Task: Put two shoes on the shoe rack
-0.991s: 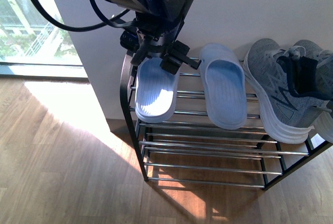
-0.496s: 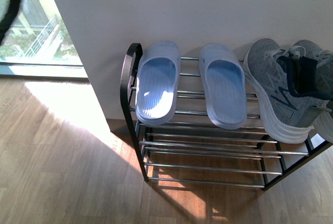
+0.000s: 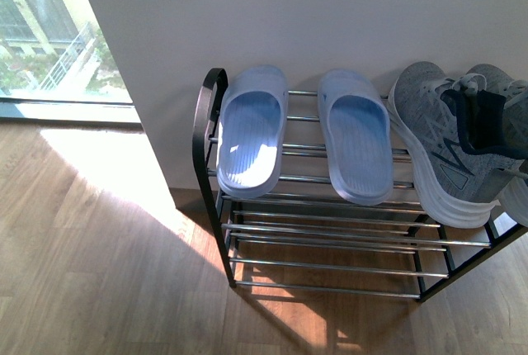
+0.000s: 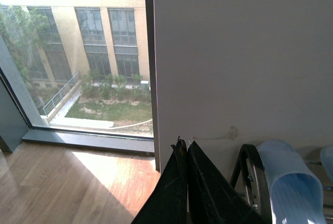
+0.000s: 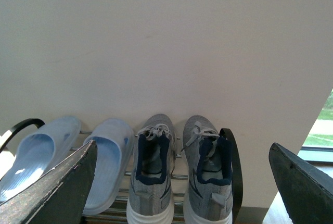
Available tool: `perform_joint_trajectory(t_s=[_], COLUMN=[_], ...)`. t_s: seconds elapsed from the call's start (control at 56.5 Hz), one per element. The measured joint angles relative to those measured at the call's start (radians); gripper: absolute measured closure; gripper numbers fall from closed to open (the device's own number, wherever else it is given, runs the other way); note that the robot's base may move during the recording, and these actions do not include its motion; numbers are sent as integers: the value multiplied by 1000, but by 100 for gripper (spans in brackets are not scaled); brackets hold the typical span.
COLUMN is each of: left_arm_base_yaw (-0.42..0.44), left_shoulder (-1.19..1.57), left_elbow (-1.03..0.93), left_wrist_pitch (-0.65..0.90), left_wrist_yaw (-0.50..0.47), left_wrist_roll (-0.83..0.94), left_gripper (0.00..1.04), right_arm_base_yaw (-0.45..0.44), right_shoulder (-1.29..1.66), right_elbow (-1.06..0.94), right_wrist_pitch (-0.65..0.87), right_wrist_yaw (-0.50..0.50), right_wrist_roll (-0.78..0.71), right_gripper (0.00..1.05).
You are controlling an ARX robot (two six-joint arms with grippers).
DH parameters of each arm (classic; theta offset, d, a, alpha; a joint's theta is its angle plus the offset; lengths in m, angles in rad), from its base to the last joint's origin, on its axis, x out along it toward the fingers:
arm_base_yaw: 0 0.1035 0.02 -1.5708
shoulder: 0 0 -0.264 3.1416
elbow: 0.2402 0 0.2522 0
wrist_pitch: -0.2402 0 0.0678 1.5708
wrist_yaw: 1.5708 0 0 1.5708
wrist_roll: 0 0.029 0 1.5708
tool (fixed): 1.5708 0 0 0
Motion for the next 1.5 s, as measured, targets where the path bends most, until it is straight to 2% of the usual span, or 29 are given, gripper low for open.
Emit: perform_joint_trajectory(t_s=[0.142, 0.195, 0.283, 0.531, 0.602, 0.673, 0.991, 1.505], left_arm_base_yaw=[36, 55, 72, 122, 181, 208, 211, 211], left_shoulder=[-84, -95, -122, -328, -394, -459, -727, -951], left_elbow=[-54, -92, -123, -176, -188, -195, -204, -205], left_wrist_pitch=[-35, 9, -6, -159, -213, -267, -507, -725], left_wrist_yaw=[34, 52, 68, 118, 196, 197, 206, 206], left_wrist_roll=[0, 0, 0, 0, 2, 2, 2, 3], left_gripper=[103, 103, 103, 103, 103, 103, 103, 103], right_arm_base_yaw=[0, 0, 0, 0, 0, 0, 0, 0], right_shoulder=[0, 0, 0, 0, 0, 0, 0, 0], right_elbow=[0, 0, 0, 0, 0, 0, 0, 0], right_wrist_pitch=[0, 0, 0, 0, 0, 0, 0, 0], right_wrist_yaw=[0, 0, 0, 0, 0, 0, 0, 0], right_wrist_roll=[0, 0, 0, 0, 0, 0, 0, 0], right_gripper=[9, 9, 9, 9, 9, 9, 9, 9])
